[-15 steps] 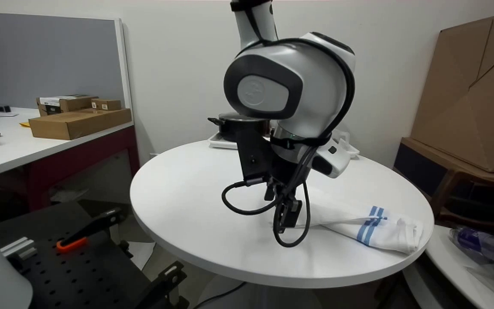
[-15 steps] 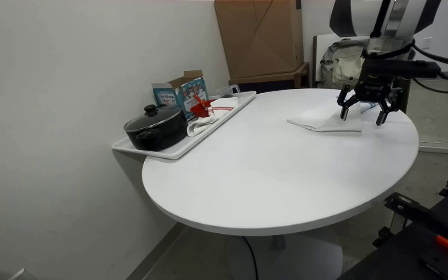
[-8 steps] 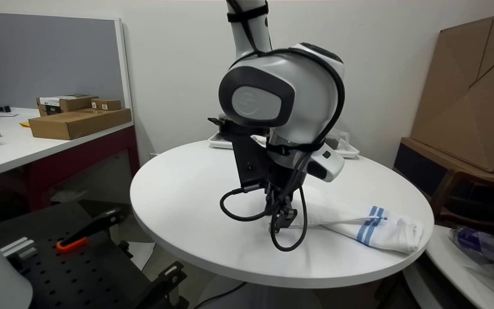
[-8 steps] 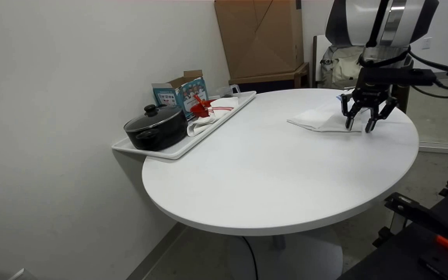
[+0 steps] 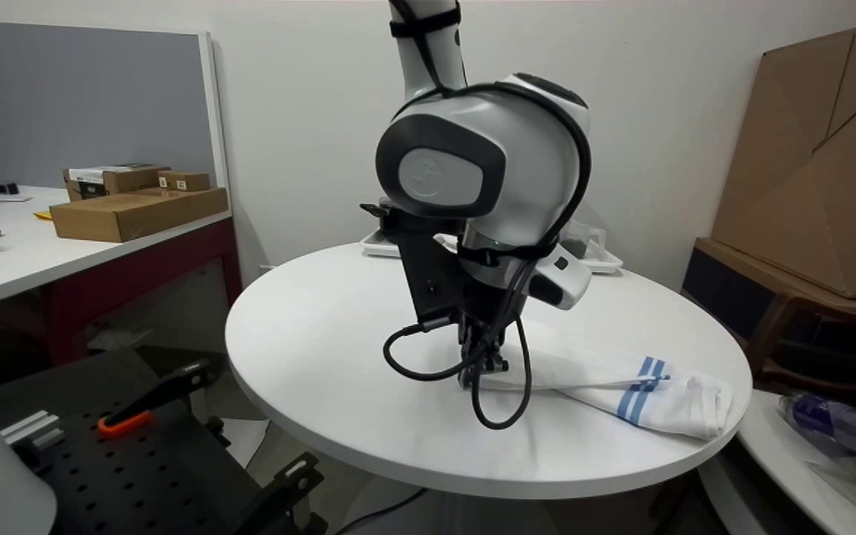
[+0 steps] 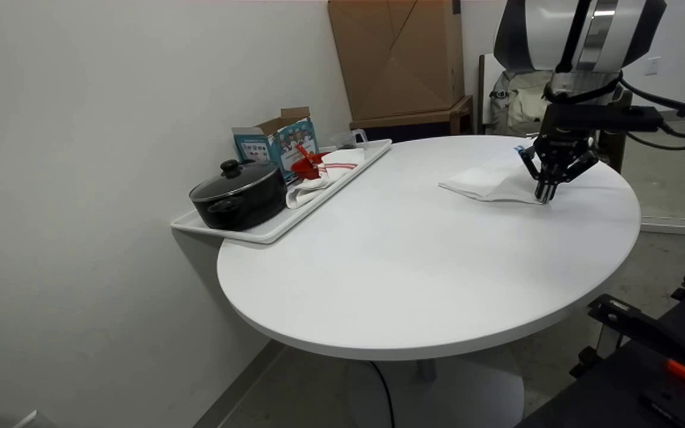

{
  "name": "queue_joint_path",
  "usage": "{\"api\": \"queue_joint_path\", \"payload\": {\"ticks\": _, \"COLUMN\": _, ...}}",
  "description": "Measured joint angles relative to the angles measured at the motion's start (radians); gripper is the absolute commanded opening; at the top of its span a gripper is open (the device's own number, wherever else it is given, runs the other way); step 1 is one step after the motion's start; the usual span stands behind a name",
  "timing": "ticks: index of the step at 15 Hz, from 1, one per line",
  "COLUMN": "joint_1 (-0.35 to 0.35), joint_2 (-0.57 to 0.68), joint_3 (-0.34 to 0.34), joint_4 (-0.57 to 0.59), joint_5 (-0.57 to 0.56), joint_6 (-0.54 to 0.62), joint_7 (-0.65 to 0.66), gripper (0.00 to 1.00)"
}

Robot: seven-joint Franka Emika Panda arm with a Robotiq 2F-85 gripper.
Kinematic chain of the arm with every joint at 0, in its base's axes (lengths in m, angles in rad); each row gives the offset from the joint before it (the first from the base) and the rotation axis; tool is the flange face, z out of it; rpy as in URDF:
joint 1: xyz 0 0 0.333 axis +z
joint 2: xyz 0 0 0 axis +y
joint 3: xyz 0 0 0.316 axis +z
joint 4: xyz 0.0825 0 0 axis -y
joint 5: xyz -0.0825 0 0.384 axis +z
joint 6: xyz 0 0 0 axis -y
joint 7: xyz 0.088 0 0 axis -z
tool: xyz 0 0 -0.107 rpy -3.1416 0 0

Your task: Fold the cloth on the table

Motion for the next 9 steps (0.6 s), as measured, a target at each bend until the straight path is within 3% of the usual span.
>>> {"api": "queue_joint_path", "payload": {"ticks": 9, "joint_1": -0.027, "joint_2": -0.153, "joint_3": 0.054, "joint_4": -0.045, "joint_5": 0.0, "joint_6": -0.156, "joint_7": -0.052, "gripper": 0.06}}
